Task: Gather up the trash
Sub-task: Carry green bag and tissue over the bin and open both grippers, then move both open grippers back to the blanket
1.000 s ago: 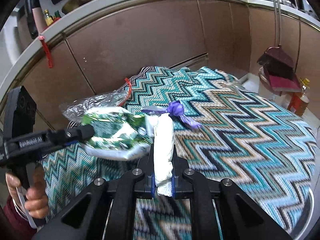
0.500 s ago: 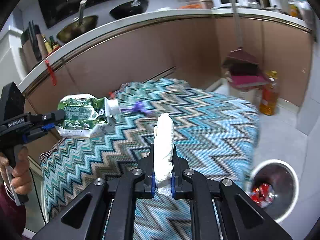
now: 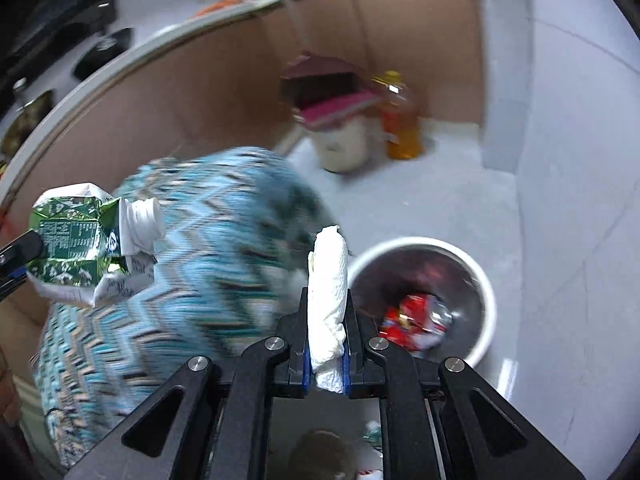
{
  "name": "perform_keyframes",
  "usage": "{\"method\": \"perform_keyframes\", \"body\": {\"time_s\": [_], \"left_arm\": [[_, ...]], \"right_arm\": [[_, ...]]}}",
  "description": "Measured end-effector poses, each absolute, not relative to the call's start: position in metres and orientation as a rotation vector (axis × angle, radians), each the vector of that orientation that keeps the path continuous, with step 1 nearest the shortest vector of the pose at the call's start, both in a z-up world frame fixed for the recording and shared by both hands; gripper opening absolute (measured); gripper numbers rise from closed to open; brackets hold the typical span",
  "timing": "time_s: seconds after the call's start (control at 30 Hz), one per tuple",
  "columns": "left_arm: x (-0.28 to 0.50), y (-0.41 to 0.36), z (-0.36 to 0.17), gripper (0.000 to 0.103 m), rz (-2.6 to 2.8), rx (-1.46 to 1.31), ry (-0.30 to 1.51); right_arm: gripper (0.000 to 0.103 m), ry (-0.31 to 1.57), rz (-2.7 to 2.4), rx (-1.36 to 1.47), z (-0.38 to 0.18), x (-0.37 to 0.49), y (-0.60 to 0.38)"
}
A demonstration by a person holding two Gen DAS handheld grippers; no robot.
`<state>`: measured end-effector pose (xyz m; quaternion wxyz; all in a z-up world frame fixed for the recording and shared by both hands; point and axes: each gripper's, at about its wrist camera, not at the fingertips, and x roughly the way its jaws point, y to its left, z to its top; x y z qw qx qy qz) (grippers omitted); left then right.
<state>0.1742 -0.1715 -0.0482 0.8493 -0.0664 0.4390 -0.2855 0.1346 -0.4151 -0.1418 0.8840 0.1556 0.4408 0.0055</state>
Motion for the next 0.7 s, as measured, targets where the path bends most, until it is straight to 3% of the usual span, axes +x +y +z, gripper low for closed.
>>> {"method": "perform_keyframes", "body": {"time_s": [0.3,0.33,0.4,0.47,0.7], "left_arm": [[0.223,-0.294,-0.112,0.026,-0.587,0.036,1.023],[0.227,-0.301,-0.118,0.027,-0.591,0.041,1.039],[0.233,-0.315,-0.13,0.027,-0.594,0.046,1.066],[0.237,-0.323,-0.14,0.028,-0.603,0.046,1.088],[0.226,-0.316,-0.135,0.03,-0.611,0.03,1.056]], "right_arm": [[0.017,0.974,-0.074,0.361,-0.183,0.166,-0.463],[0.022,0.979,-0.079,0.362,-0.188,0.17,-0.466],[0.05,0.984,-0.096,0.361,-0.193,0.174,-0.468],[0.057,0.985,-0.113,0.364,-0.198,0.177,-0.473],[0.057,0.985,-0.129,0.385,-0.202,0.164,-0.482]]}}
